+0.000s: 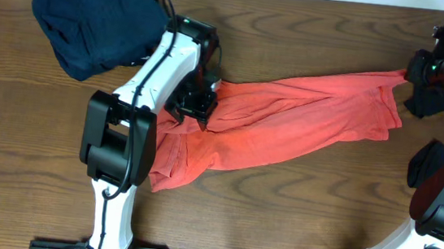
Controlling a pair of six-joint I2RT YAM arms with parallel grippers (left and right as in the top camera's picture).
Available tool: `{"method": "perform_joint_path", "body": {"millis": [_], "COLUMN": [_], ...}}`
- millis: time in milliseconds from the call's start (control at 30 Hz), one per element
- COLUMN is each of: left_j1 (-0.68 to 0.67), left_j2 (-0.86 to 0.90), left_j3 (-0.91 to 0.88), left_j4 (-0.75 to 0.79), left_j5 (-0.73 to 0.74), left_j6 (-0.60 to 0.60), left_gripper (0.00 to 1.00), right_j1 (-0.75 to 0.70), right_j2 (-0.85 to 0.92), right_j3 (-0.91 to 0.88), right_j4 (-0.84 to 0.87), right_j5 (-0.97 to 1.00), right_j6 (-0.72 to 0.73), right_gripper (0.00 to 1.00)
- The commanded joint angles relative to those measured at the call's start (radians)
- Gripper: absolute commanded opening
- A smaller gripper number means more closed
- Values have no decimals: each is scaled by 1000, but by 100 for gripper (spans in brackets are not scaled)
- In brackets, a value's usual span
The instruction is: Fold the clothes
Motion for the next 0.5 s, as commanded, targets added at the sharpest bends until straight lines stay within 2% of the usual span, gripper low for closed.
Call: {"method": "perform_joint_path", "body": {"millis": [0,167,267,333,467], "left_j1": [7,60,71,60,9], "left_j2": [8,8,8,9,14], "left_j3": [-7,32,64,62,8], "left_j4": [11,72,76,64,58], "left_j5": [2,5,120,187,196], "left_j6": [26,27,113,155,158], "left_gripper": [61,61,61,61,61], "right_j1": [-2,-2,-2,-2,-2], "right_j2": [-26,-25,-25,-25,-25], "right_j3": [14,14,14,14,14], "right_j4": [4,5,5,5,4], "right_j5": [4,4,4,3,3], "right_j6": [-12,-12,-11,-11,-10], "right_gripper": [4,5,4,5,5]}}
